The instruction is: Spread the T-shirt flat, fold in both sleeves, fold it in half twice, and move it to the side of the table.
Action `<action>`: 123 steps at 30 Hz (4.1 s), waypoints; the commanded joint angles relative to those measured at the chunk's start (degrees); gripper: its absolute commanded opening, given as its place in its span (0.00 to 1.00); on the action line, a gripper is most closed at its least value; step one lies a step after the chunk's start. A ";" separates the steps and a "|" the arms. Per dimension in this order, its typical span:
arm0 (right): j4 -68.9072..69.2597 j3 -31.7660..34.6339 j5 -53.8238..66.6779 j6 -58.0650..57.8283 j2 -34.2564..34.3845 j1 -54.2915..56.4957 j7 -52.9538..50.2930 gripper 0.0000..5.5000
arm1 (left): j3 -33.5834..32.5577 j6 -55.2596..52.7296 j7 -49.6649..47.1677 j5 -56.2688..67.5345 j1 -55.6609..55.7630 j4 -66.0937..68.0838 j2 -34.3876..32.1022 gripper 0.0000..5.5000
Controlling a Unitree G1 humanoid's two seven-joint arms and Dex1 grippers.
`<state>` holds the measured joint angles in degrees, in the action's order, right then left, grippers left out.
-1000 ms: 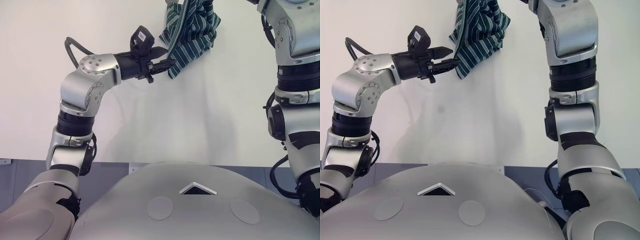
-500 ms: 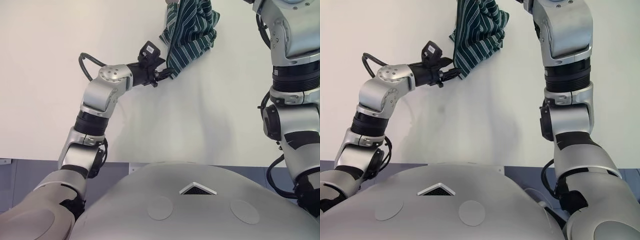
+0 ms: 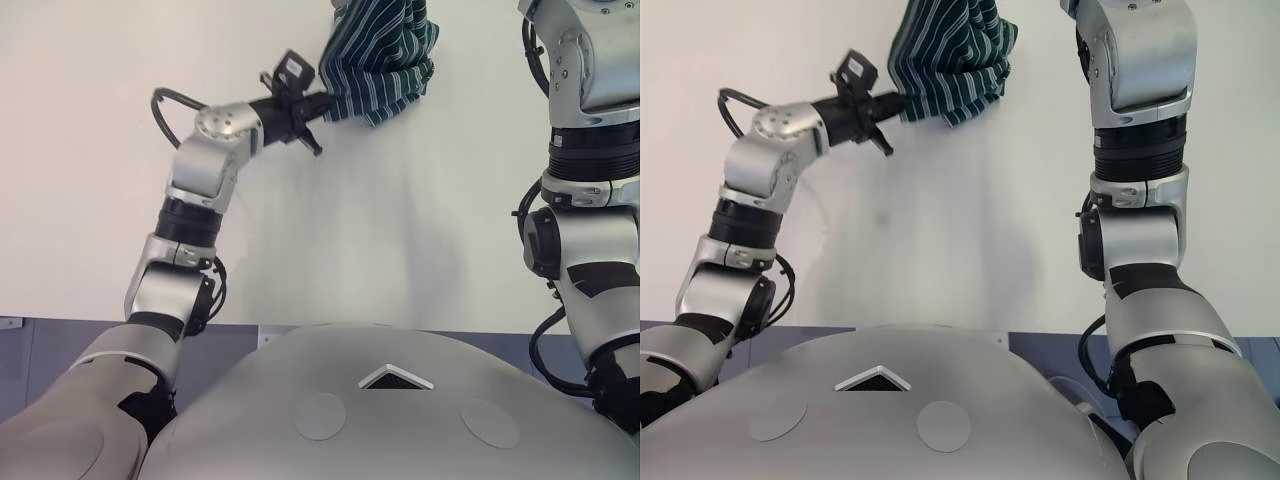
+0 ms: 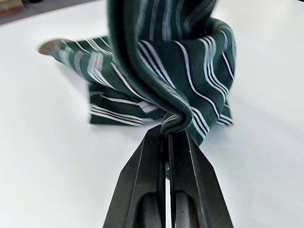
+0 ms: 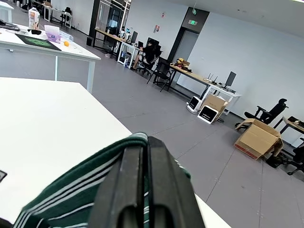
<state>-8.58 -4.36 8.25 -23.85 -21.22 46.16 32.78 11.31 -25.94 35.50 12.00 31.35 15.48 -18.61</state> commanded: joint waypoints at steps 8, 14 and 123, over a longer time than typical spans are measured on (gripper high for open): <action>-60.16 0.23 -14.97 27.40 -6.47 44.06 -12.34 0.00 | -2.96 26.25 -9.11 -16.49 59.12 57.72 -7.31 0.00; -68.82 -2.72 -23.51 31.36 -6.09 50.31 -21.08 0.00 | -5.86 26.80 -19.09 -20.83 66.77 62.95 -7.80 0.00; -34.90 -21.41 -22.27 22.31 -9.88 -15.48 2.09 0.00 | 3.51 16.58 33.31 -8.81 -8.05 6.87 -30.92 0.00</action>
<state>-41.91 -24.56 -11.80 -0.49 -31.13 34.01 32.31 15.89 -8.47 69.48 2.57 22.01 23.03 -51.59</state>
